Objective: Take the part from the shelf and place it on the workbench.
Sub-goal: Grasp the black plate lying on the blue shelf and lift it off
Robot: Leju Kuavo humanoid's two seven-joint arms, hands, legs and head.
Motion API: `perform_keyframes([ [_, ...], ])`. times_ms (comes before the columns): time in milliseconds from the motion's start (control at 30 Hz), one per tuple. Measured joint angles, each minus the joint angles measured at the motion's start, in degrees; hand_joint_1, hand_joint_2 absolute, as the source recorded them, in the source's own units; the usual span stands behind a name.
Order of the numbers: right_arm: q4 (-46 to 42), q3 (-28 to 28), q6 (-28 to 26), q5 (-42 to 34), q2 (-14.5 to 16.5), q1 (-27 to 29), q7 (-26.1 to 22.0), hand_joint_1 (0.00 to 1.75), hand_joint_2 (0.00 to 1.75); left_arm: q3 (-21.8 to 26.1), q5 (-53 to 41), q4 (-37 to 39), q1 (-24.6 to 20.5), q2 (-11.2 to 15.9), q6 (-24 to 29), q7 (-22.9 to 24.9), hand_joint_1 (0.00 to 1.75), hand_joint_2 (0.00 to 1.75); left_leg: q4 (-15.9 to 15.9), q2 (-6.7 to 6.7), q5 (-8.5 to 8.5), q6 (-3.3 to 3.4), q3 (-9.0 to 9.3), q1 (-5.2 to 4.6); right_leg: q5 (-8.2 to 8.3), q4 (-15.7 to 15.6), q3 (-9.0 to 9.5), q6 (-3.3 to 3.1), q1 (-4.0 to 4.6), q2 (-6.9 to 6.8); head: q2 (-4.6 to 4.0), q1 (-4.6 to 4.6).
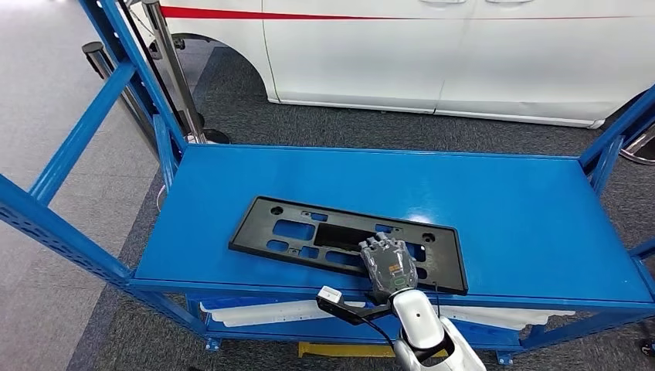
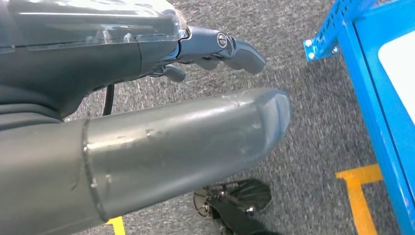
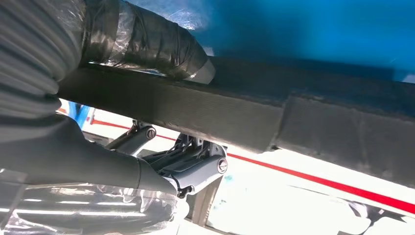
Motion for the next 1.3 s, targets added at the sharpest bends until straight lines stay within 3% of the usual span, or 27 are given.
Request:
perform_keyframes([
  [67, -0.01, 0.01, -0.20, -0.38, -0.02, -0.01, -0.28, 1.75, 1.75, 0.00, 0.07, 0.00, -0.02, 0.00, -0.01, -0.09, 0.00, 0.00, 0.21, -0.10, -0.18, -0.67, -0.06, -0.19, 0.98, -3.84, 1.73, -0.50, 0.23, 0.05, 0.00, -0.02],
  [200, -0.43, 0.03, -1.32, -2.26, -0.05, 0.07, -1.24, 1.75, 1.75, 0.00, 0.26, 0.00, 0.00, 0.07, -0.01, -0.38, 0.00, 0.00, 1.14, -0.08, -1.06, -2.04, -0.35, 0.05, 1.29, -4.48, 1.92, -2.07, 0.27, 0.06, 0.00, -0.03],
  [267, -0.69, 0.01, -1.48, -2.77, -0.06, 0.21, -1.50, 1.75, 1.75, 0.00, 0.31, 0.00, 0.03, 0.11, -0.02, -0.42, 0.00, 0.00, 6.40, -0.01, -4.29, -2.41, -2.75, 0.17, 1.52, -4.75, 1.92, -2.71, 0.18, -0.10, 0.00, -0.03],
  [333, -0.78, 0.00, -1.57, -2.91, -0.05, 0.40, -1.53, 1.75, 1.75, 0.00, 0.32, 0.01, 0.10, 0.10, -0.04, -0.43, 0.00, 0.00, 14.22, 0.00, -7.80, -2.65, -6.41, 0.18, 1.54, -4.66, 1.70, -2.92, 0.38, -0.12, 0.00, -0.04],
  [367, -0.81, 0.00, -1.63, -2.93, -0.05, 0.47, -1.54, 1.75, 1.75, 0.00, 0.33, 0.02, 0.18, 0.10, -0.05, -0.44, 0.00, 0.00, 16.53, 0.00, -8.29, -2.69, -7.49, 0.18, 1.51, -4.59, 1.66, -2.95, 0.48, -0.10, 0.00, -0.04],
  [400, -0.81, 0.00, -1.69, -2.96, -0.05, 0.51, -1.55, 1.75, 1.75, 0.00, 0.33, 0.02, 0.25, 0.11, -0.05, -0.43, 0.00, 0.00, 16.60, 0.01, -7.61, -2.65, -7.49, 0.18, 1.46, -4.50, 1.67, -2.96, 0.54, -0.06, 0.00, -0.04],
  [433, -0.81, 0.00, -1.73, -2.98, -0.05, 0.53, -1.55, 1.75, 1.75, 0.00, 0.34, 0.02, 0.29, 0.13, -0.05, -0.43, 0.00, 0.00, 14.28, 0.01, -5.93, -2.54, -6.34, 0.18, 1.38, -4.42, 1.74, -2.94, 0.57, -0.02, 0.00, -0.04],
  [500, -0.93, -0.03, -2.00, -3.73, -0.05, 0.60, -1.91, 1.75, 1.75, 0.00, 0.36, 0.02, 0.26, 0.19, -0.06, -0.43, 0.00, 0.00, 6.07, 0.02, -2.22, -2.11, -2.31, 0.08, 1.19, -4.23, 1.88, -2.71, 0.67, 0.06, 0.00, -0.04],
  [567, -1.69, -0.18, -3.21, -7.91, -0.04, 1.05, -4.18, 1.75, 1.75, 0.00, 0.57, 0.02, 0.23, 0.23, -0.06, -0.50, 0.00, 0.00, 1.09, -0.02, -0.81, -1.61, -0.01, -0.15, 1.11, -4.06, 1.76, -2.19, 0.84, 0.14, 0.00, -0.03],
  [700, -9.61, -0.26, -8.05, -26.48, 0.59, 4.30, -13.98, 1.75, 1.75, 0.13, 1.49, 0.02, 0.63, 0.14, 0.05, -1.10, 0.00, 0.00, 0.13, 0.00, -0.49, -0.49, 0.23, 0.00, 0.56, -3.54, 1.56, -0.94, 0.82, 0.22, 0.00, -0.02],
  [767, -15.38, -0.10, -10.08, -35.73, 1.17, 6.08, -17.94, 1.75, 1.75, 0.23, 1.89, 0.02, 0.70, 0.06, 0.20, -1.52, 0.00, 0.00, -0.28, 0.10, -0.22, 0.18, 0.35, 0.27, -2.43, 1.02, -0.43, -0.46, 0.70, 0.19, 0.00, -0.02],
  [833, -21.00, 0.07, -11.51, -44.71, 1.43, 7.76, -21.45, 1.75, 1.75, 0.42, 2.13, 0.02, 0.77, 0.05, 0.34, -1.82, 0.00, 0.00, -0.29, 0.08, -0.24, 0.46, 0.26, 0.20, -6.15, 8.79, -4.11, -0.11, 0.54, 0.17, 0.00, -0.02],
  [867, -23.62, 0.10, -11.90, -48.94, 1.43, 8.59, -22.95, 1.75, 1.75, 0.54, 2.19, 0.02, 0.84, 0.05, 0.38, -1.91, 0.00, 0.00, -0.27, 0.05, -0.27, 0.48, 0.26, 0.19, -6.89, 11.47, -5.46, 0.02, 0.46, 0.17, 0.00, -0.02],
  [900, -26.11, 0.06, -12.02, -52.76, 1.37, 9.43, -24.17, 1.75, 1.75, 0.64, 2.27, 0.02, 0.91, 0.04, 0.40, -1.97, 0.00, 0.00, -0.24, 0.00, -0.33, 0.45, 0.29, 0.18, -6.47, 12.16, -5.90, 0.08, 0.39, 0.16, 0.00, -0.02],
  [933, -28.41, -0.01, -11.99, -55.89, 1.29, 10.22, -25.15, 1.75, 1.75, 0.74, 2.36, 0.02, 0.99, -0.02, 0.41, -2.01, 0.00, 0.00, -0.18, -0.05, -0.41, 0.38, 0.37, 0.18, -4.96, 10.49, -5.20, 0.07, 0.33, 0.14, 0.00, -0.02],
  [1000, -32.76, -0.26, -11.81, -60.17, 1.17, 11.52, -26.60, 1.75, 1.75, 0.94, 2.51, 0.02, 1.05, -0.21, 0.46, -2.05, 0.00, 0.00, 0.03, -0.10, -0.71, 0.04, 0.52, 0.16, -0.95, 2.62, -1.48, -0.20, 0.31, 0.03, 0.00, -0.02],
  [1067, -36.35, -0.67, -11.79, -61.68, 1.06, 12.63, -27.56, 1.75, 1.75, 1.16, 2.59, 0.02, 1.00, -0.36, 0.47, -2.09, 0.00, 0.00, 0.34, -0.08, -1.07, -0.55, 0.49, -0.08, 0.91, -2.99, 1.05, -0.71, 0.55, 0.00, 0.00, -0.03],
  [1200, -40.39, -1.68, -12.08, -61.89, 0.83, 14.85, -28.28, 1.75, 1.75, 1.52, 2.71, 0.04, 0.96, -0.39, 0.14, -2.28, 0.00, 1.75, 0.69, -0.02, -1.72, -1.90, 0.39, -0.04, 1.00, -4.02, 1.34, -2.06, 0.64, 0.13, 0.00, -0.03],
  [1233, -40.90, -1.79, -12.03, -61.96, 0.81, 15.18, -28.35, 1.75, 1.75, 1.58, 2.67, 0.04, 0.94, -0.39, 0.07, -2.36, 0.00, 1.75, 2.04, 0.00, -2.72, -2.18, -0.12, 0.02, 1.10, -4.24, 1.46, -2.45, 0.53, 0.10, 0.00, -0.04],
  [1300, -41.47, -1.92, -11.71, -62.26, 0.80, 15.71, -28.44, 1.75, 1.75, 1.61, 2.46, 0.04, 0.94, -0.40, 0.01, -2.44, 0.00, 1.75, 8.09, 0.02, -6.20, -2.57, -2.76, 0.11, 1.16, -4.45, 1.61, -2.94, 0.49, 0.01, 0.00, -0.04],
])
